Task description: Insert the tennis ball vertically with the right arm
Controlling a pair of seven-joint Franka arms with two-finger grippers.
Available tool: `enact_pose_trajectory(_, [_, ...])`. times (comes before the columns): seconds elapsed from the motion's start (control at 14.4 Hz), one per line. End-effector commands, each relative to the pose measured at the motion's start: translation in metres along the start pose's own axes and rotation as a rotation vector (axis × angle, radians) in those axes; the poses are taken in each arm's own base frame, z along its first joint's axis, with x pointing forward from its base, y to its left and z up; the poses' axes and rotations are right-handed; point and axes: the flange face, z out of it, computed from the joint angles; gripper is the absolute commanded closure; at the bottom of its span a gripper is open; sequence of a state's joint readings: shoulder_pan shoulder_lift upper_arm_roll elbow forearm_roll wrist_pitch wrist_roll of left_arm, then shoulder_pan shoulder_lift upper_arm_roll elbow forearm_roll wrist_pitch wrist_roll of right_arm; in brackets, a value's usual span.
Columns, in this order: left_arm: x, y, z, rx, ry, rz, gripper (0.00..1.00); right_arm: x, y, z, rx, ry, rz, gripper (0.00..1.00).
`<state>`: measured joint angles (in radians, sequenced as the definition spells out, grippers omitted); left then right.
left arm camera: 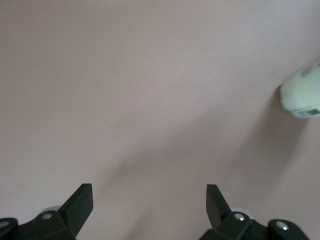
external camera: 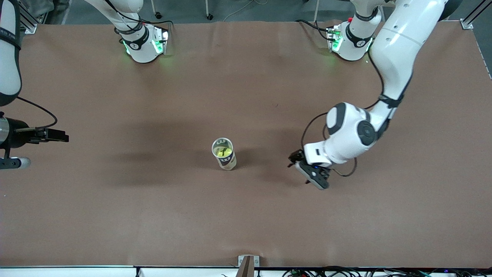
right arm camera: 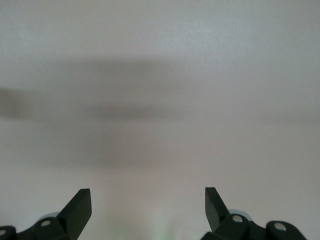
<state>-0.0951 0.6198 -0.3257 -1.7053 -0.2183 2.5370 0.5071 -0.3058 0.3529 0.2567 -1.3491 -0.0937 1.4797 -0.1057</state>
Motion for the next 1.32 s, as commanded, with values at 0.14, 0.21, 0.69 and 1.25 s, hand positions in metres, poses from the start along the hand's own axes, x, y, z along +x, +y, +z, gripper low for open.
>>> enact_pose_trajectory(0.14, [0.007, -0.056, -0.098, 0.152, -0.148, 0.048, 0.0, -0.034, -0.013, -0.031, -0.044, -0.022, 0.024, 0.0])
enact_pose_trajectory(0.21, [0.007, -0.069, -0.121, 0.16, -0.164, 0.008, 0.0, -0.037, -0.017, -0.035, -0.045, -0.022, 0.048, 0.0])
enact_pose_trajectory(0.69, [-0.004, -0.087, -0.25, 0.222, -0.237, -0.298, 0.0, -0.037, -0.026, -0.035, -0.039, -0.024, 0.078, 0.0])
enact_pose_trajectory(1.25, [-0.041, -0.059, -0.389, 0.26, -0.249, -0.423, 0.0, -0.034, -0.058, -0.035, -0.047, -0.027, 0.029, 0.0])
